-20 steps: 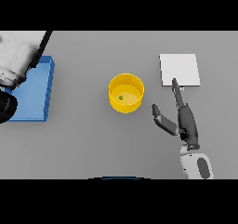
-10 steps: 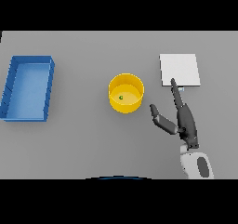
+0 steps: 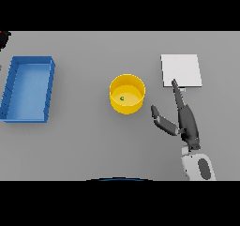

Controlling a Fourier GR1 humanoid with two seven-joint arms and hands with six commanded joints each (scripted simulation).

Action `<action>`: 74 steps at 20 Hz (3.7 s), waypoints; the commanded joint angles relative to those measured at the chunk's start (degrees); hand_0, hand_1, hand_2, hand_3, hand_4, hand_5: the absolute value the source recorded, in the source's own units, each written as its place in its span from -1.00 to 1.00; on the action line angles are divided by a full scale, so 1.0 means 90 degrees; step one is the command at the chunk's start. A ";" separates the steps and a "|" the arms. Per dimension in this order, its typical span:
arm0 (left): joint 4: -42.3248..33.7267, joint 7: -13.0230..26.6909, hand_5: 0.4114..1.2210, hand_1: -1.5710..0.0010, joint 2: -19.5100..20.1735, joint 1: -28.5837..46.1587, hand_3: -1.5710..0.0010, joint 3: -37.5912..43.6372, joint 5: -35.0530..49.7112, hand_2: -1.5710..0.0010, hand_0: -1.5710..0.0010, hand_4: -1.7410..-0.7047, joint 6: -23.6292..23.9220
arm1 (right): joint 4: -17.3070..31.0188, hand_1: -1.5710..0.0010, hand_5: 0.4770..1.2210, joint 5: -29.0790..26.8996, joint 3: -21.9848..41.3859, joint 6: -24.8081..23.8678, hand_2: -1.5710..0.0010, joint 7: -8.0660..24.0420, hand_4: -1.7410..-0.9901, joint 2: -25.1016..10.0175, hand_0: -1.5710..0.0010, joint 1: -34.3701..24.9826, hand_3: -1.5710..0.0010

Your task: Pick up the red beaker and tilt it to pour out 1 green nut into yellow bowl. Pick up the yellow bowl and place it on the metallic measuring scale.

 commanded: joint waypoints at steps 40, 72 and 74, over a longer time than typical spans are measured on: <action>-0.3256 0.0551 -0.35 0.98 0.0548 0.2564 0.98 -0.0878 0.0474 0.98 0.98 0.94 0.0584 | 0.0502 1.00 -0.48 0.1458 0.0934 0.1505 1.00 0.0315 0.57 -0.1705 1.00 -0.1658 1.00; -0.3209 0.0497 -0.29 1.00 0.0779 0.2646 1.00 -0.0803 0.0549 1.00 1.00 0.92 0.0487 | 0.3830 1.00 -0.25 0.3453 0.3394 0.3837 0.97 -0.0374 0.20 -0.1687 1.00 -0.5079 0.91; -0.3176 0.0538 -0.29 1.00 0.0745 0.2601 1.00 -0.0821 0.0517 1.00 1.00 0.91 0.0522 | 0.3831 0.95 -0.12 0.3364 0.3307 0.4003 0.91 -0.0086 0.17 -0.1582 0.97 -0.5042 0.82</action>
